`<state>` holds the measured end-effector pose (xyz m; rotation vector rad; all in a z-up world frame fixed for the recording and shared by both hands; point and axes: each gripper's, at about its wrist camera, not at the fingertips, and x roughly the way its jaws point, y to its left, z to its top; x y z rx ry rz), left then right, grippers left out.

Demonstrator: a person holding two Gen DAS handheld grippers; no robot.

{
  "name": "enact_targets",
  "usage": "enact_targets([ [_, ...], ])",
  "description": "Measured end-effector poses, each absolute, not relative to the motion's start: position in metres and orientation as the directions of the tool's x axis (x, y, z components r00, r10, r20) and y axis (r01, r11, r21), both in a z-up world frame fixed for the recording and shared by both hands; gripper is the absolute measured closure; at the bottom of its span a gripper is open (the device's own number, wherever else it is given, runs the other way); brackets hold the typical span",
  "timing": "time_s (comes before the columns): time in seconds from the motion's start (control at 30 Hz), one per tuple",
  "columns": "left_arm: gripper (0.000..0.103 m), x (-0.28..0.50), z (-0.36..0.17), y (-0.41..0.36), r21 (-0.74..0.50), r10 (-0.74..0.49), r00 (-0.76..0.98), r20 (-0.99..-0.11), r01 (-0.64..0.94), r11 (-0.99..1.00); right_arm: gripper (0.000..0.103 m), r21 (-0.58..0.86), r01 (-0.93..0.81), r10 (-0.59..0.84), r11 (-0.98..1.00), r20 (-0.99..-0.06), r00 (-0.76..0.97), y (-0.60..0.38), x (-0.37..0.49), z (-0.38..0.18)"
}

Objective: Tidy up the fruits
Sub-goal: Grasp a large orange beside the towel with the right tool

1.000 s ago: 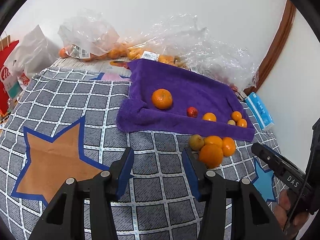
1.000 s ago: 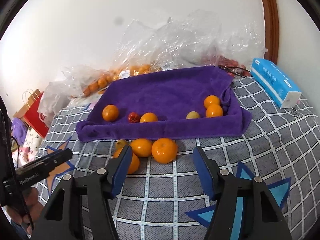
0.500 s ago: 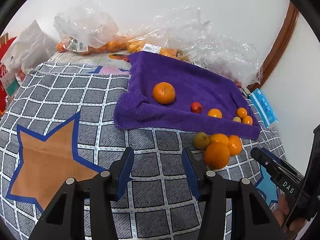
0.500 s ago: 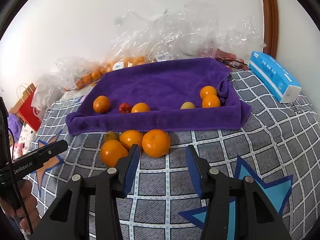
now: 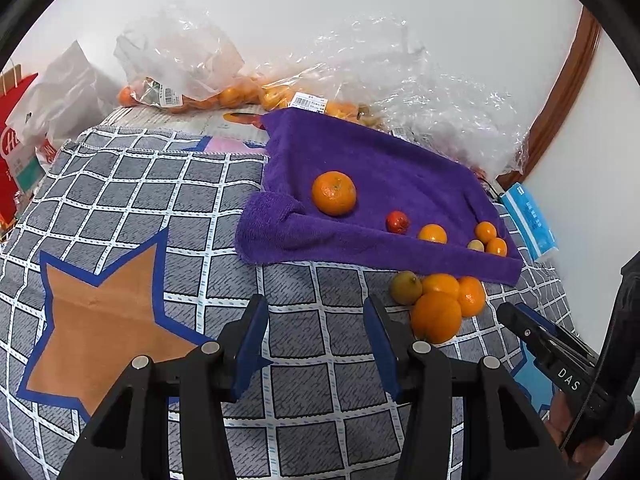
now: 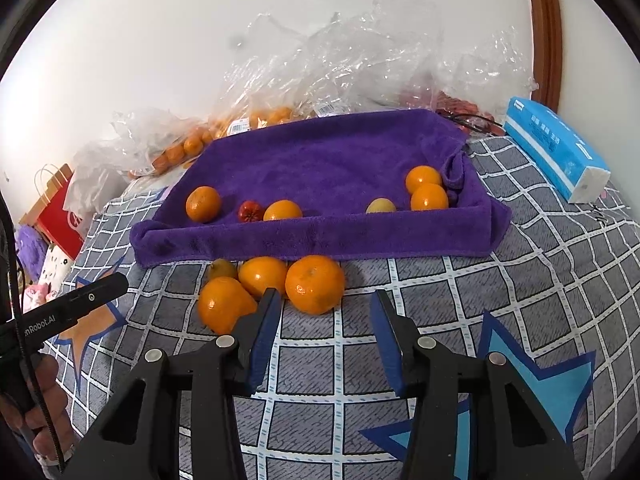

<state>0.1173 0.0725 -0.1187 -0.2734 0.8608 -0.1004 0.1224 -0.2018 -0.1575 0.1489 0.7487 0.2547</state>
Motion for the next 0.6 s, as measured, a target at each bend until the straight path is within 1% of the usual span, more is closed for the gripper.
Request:
enact_targets([
  [0.47,0.056,0.1157,-0.1227,0.0757,-0.271,-0.180,0.647,-0.741,-0.044,0.962,0.056,0.238,-0.178,0.294,0.955,-0.658,0.693,-0.2051,0.1227,-0.1605],
  [0.6,0.056,0.1180,-0.1248,0.0791,-0.286,-0.185,0.640,-0.746,-0.057,0.957,0.056,0.247,-0.197,0.313,0.949,-0.658,0.685,-0.2017,0.1216,-0.1630],
])
